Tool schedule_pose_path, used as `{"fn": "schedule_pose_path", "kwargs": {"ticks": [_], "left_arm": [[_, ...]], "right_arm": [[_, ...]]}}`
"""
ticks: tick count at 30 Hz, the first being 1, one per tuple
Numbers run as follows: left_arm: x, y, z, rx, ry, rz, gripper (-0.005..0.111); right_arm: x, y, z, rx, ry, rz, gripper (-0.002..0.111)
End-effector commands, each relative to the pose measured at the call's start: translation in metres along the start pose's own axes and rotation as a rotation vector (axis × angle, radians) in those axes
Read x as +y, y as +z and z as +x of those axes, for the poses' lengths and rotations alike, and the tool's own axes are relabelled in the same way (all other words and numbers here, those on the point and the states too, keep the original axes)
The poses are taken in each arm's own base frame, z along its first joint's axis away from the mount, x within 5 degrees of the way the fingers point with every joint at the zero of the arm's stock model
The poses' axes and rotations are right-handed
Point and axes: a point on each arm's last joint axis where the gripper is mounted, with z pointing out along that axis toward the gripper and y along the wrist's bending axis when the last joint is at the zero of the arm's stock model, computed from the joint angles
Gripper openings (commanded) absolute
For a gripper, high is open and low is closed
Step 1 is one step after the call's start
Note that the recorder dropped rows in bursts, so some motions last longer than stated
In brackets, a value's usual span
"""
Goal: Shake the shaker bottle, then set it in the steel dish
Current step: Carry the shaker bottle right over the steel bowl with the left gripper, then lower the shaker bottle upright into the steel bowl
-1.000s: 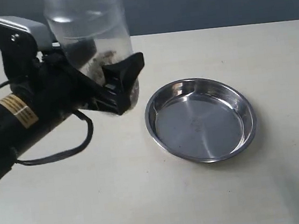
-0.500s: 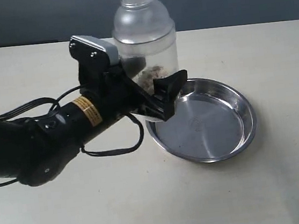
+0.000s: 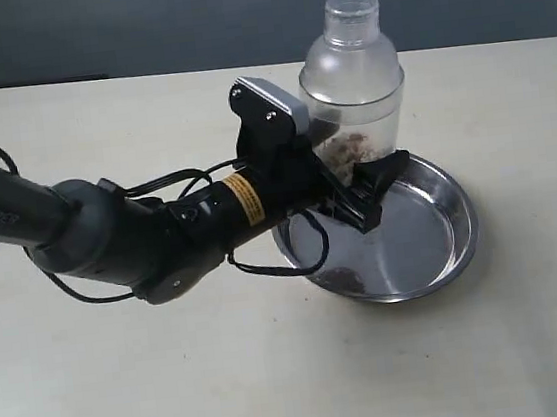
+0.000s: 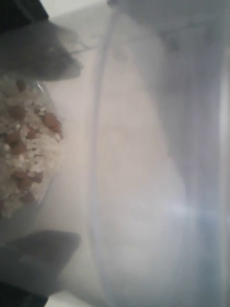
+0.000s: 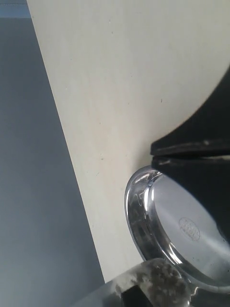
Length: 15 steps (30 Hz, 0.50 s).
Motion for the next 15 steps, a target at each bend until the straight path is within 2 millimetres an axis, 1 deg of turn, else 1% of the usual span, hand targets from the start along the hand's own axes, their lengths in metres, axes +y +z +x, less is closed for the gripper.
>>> {"fn": "schedule_pose_path", "kwargs": {"ticks": [1, 4, 11, 12, 14, 15], "left_arm": [[0.002, 0.010, 0.014, -0.004, -0.005, 0.017, 0.000], [0.003, 0.011, 0.021, 0.000, -0.015, 0.017, 0.000], [0.004, 0.013, 0.024, -0.018, -0.026, 0.008, 0.001], [0.004, 0.013, 0.027, -0.012, -0.021, 0.010, 0.003], [0.005, 0.015, 0.032, -0.004, -0.018, 0.016, 0.011], [0.005, 0.015, 0.034, 0.003, -0.020, 0.015, 0.017]], "right_arm": [[0.000, 0.000, -0.001, -0.012, -0.011, -0.002, -0.001], [0.000, 0.000, -0.001, -0.012, -0.011, -0.002, -0.001], [0.000, 0.000, -0.001, -0.012, -0.011, -0.002, -0.001], [0.000, 0.000, -0.001, -0.012, -0.011, -0.002, -0.001], [0.000, 0.000, -0.001, -0.012, -0.011, -0.002, -0.001], [0.000, 0.000, -0.001, -0.012, -0.011, -0.002, -0.001]]}}
